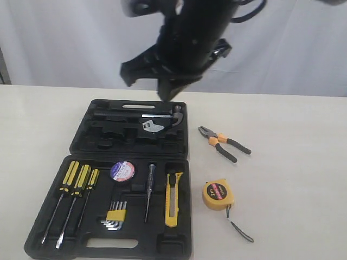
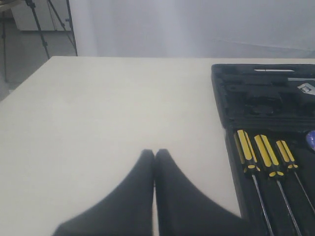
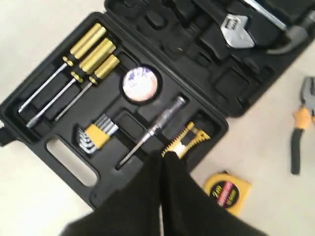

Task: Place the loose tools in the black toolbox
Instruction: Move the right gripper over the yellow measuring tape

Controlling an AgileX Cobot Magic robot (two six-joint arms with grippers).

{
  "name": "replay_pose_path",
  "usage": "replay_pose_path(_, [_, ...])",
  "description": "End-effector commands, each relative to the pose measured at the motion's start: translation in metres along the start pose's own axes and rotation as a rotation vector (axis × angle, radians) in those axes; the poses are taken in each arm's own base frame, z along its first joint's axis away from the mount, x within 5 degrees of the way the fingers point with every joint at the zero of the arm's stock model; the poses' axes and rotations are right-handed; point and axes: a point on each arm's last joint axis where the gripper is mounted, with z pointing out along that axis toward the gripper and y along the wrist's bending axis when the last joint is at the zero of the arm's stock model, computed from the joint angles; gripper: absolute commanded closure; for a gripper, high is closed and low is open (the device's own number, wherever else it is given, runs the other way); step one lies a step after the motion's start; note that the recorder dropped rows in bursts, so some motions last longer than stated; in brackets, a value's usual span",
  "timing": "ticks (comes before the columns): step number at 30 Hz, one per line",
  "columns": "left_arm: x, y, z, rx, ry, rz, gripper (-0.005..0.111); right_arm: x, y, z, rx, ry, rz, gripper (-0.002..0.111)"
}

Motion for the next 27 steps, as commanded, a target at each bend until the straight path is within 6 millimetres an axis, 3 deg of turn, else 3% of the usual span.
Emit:
replay_pose_path(1, [0.000,-0.001,0.000,0.007,-0.007,-0.011,0.107,0.040,-0.030,-0.036,0.059,0.007,0.061,0.109])
replay_pose_path(5, [0.000,-0.001,0.000,0.007,-0.007,-0.011,0.107,0.081,-0.045,-0.034,0.078,0.080,0.118,0.109])
replay_pose_path(9, [0.000,-0.001,0.000,0.007,-0.007,-0.011,0.107,0.106,-0.047,-0.002,0.068,0.126,0.135,0.109])
replay_pose_path(11, [0.000,-0.001,0.000,0.007,-0.007,-0.011,0.107,0.115,-0.043,0.024,0.040,0.117,0.151,0.109])
replay_pose_path(15, [0.000,-0.001,0.000,0.007,-0.007,-0.011,0.107,0.124,-0.046,0.062,0.051,0.072,0.152,0.108])
replay_pose_path(22, [0.000,-0.001,0.000,0.007,-0.007,-0.011,0.107,0.123,-0.048,0.079,0.052,0.081,0.131,0.108])
replay_pose_path(25, [0.000,-0.001,0.000,0.007,-0.007,-0.011,0.107,0.123,-0.048,0.082,0.053,0.085,0.132,0.097])
replay_pose_path(27, [0.000,-0.001,0.000,0.007,-0.007,-0.011,0.107,0.123,-0.049,0.085,0.052,0.095,0.132,0.079])
